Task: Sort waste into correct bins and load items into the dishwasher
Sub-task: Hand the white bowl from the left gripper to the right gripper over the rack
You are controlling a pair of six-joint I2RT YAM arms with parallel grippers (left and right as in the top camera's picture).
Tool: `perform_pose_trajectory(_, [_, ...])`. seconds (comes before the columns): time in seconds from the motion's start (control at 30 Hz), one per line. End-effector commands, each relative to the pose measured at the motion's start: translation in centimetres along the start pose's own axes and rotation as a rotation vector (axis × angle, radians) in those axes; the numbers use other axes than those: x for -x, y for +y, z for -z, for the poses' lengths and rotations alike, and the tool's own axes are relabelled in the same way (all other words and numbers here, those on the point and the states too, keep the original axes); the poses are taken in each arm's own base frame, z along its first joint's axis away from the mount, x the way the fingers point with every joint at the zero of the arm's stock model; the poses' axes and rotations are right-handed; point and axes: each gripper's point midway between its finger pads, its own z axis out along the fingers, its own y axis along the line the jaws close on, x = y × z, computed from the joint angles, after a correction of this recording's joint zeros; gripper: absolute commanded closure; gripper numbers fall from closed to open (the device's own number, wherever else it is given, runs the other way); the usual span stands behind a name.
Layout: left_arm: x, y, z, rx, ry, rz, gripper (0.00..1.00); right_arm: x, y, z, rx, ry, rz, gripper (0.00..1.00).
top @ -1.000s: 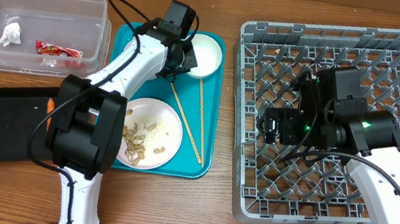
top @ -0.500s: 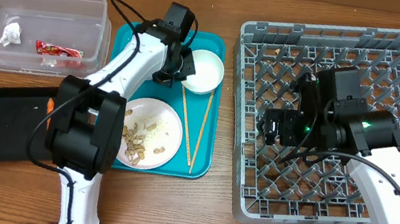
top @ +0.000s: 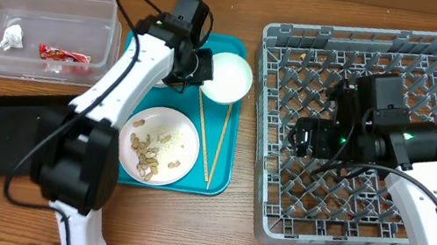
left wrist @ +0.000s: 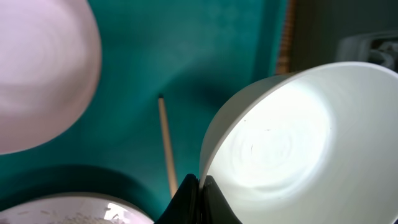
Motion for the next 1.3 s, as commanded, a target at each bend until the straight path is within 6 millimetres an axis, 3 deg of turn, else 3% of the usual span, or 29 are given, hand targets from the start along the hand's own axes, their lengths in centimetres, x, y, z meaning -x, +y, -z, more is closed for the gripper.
perform_pose_trajectory(0.0, [-1.2,-3.9,3.2,-0.13,-0.008,-0.089,0.96,1.2,0.1,1.1,0.0,-0.069,0.004,0.05])
perform_pose_trajectory(0.37, [-6.1,-9.4,3.2,-0.182,0.057,-0.228,0.96,3.7,1.0,1.4,0.044,-0.168,0.01,0.19])
perform_pose_trajectory(0.63, [-7.9,-11.6,3.9,-0.21,0.061,-0.281,0.96,3.9,0.5,0.9,0.02,-0.163,-0.015,0.3])
perform_pose_trajectory(0.93, [-8.0,-12.7,6.6,-0.252,0.012,-0.304,0.96,3.6,-0.5,-0.8,-0.016,-0.11,-0.065,0.63])
perform_pose_trajectory(1.03, [-8.1,-13.0,7.4,-0.266,0.0,-0.313,0.96,3.6,-0.6,-0.9,-0.017,-0.105,-0.066,0.66])
perform_pose_trajectory(1.27, [-8.9,-13.8,7.7,-0.288,0.009,-0.333,0.96,3.6,-0.6,-0.9,-0.017,-0.107,-0.065,0.93])
